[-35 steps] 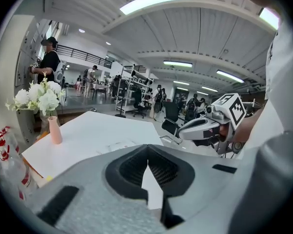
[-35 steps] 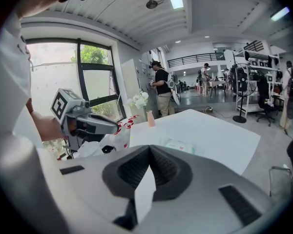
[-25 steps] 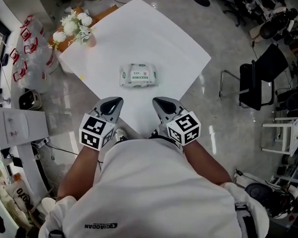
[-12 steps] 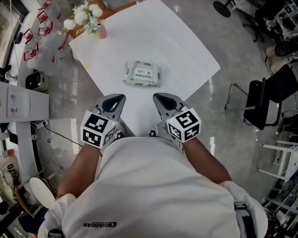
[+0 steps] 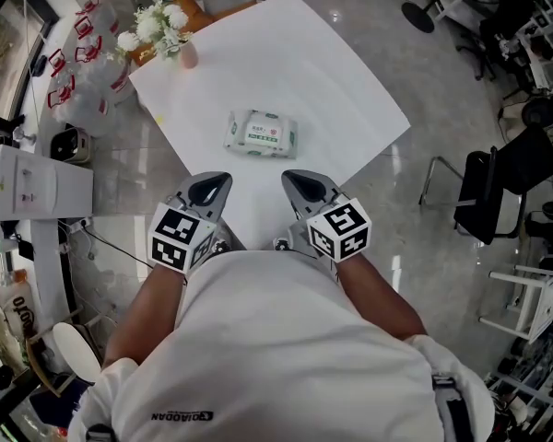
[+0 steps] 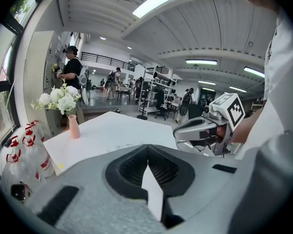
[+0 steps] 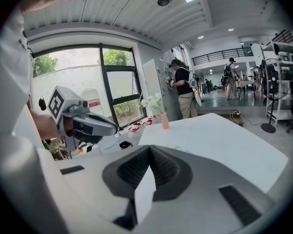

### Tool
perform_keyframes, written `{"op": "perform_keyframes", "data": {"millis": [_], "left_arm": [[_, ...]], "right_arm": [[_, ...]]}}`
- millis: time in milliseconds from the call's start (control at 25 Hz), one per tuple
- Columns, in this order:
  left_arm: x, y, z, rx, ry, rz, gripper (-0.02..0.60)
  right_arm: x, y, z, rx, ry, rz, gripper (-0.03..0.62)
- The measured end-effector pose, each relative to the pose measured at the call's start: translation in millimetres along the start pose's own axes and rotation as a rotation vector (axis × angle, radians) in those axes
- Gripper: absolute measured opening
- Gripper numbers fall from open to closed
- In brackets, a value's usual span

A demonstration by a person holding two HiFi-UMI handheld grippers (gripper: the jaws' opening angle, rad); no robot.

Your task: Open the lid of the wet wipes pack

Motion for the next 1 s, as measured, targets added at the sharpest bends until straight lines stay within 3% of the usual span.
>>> {"op": "perform_keyframes", "data": {"millis": [480, 760, 1000], "left_arm": [[-4.2, 3.1, -4.5, -0.003, -0.019, -0.012, 0.009], [-5.7, 2.6, -4.2, -0.004, -0.027, -0.012, 0.009], [-7.8, 1.1, -2.9, -0.008, -0.028, -0.013, 0.008]], "right_arm": [[0.3, 4.6, -2.6, 0.019, -0.010, 0.018, 0.008], [-2.3, 5.6, -5.9, 0.013, -0.003, 0.036, 0.060], [-3.6, 3.6, -9.5, -0.007, -0.005, 0.059, 0.063]]}}
Point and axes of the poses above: the fingertips, and each gripper's own axes: z backward along the fingers, x to its right, y out of its top, the point moved 1 cm from there along z, backward along the fingers, and after that the axes turned 7 degrees about x, right-handed, at the moved point
